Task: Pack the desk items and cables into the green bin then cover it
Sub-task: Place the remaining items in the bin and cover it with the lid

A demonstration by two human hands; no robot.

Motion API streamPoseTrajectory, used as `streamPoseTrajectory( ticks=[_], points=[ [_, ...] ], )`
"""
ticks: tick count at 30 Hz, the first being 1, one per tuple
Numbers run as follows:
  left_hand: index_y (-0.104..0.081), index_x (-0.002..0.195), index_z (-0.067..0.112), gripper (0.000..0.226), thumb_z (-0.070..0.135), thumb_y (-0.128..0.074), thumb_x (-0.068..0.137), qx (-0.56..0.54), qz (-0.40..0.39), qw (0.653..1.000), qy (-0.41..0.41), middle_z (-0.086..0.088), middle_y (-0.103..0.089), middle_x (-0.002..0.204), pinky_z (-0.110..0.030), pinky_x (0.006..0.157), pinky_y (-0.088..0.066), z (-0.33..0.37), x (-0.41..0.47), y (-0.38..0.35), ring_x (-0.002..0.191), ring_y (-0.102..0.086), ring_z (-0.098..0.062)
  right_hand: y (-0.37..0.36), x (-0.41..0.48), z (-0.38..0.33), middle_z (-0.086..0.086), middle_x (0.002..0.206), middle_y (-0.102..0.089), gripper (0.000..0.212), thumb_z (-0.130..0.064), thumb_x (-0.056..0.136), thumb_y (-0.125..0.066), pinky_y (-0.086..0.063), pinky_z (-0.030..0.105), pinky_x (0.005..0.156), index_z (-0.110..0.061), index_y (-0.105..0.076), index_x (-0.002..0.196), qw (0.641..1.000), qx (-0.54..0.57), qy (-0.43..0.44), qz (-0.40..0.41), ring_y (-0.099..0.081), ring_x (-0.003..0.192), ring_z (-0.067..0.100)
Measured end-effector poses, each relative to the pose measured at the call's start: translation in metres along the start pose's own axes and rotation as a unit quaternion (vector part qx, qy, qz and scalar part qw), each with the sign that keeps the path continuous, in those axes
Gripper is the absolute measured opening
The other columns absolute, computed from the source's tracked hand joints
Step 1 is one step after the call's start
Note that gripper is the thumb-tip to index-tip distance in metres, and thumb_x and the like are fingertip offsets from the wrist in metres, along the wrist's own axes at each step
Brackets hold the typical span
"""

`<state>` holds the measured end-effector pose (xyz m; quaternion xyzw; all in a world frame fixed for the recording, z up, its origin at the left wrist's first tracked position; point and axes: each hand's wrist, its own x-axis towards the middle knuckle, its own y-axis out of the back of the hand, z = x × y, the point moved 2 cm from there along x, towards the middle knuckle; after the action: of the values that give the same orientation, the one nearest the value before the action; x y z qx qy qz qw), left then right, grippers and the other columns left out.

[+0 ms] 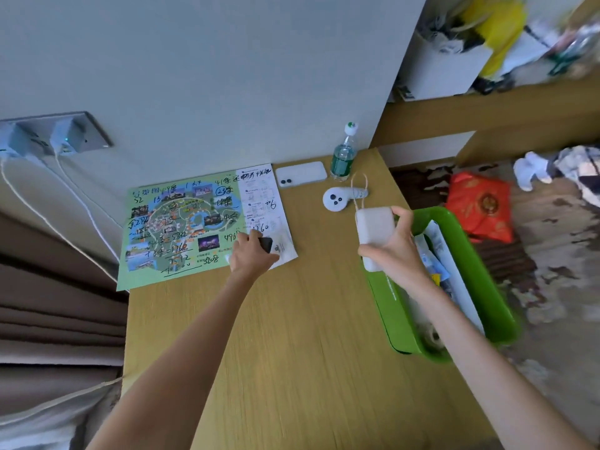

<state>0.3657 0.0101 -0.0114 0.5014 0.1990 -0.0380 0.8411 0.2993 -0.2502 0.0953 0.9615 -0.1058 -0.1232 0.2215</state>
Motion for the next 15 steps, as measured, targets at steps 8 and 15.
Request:
streamPoseTrajectory(
  ticks=[8, 15],
  points=[
    [-0.039, 0.131, 0.012, 0.062, 0.035, -0.067, 0.081, 0.187, -0.011, 0.980, -0.069, -0.013, -0.037, 0.130, -0.037, 0.082, -0.047, 0.002, 0.015, -0.044, 0.118, -0.040, -0.029, 0.069, 0.003, 0.034, -0.003, 0.108, -0.047, 0.075, -0.008, 0.065, -0.074, -0.049, 0.036, 0.062, -0.041, -0.027, 0.113, 0.996, -0.036, 0.002, 0.083, -0.055, 0.090, 0.017],
    [-0.045, 0.128, 0.013, 0.052, 0.050, -0.050, 0.092, 0.356, 0.036, 0.921, -0.156, -0.011, -0.047, 0.124, -0.030, 0.073, -0.047, 0.013, 0.011, -0.051, 0.118, -0.044, -0.026, 0.098, -0.001, 0.075, 0.006, 0.123, -0.051, 0.082, -0.011, 0.066, -0.078, -0.040, 0.034, 0.062, -0.028, -0.030, 0.131, 0.958, -0.275, 0.001, 0.087, -0.054, 0.100, 0.027]
  ],
)
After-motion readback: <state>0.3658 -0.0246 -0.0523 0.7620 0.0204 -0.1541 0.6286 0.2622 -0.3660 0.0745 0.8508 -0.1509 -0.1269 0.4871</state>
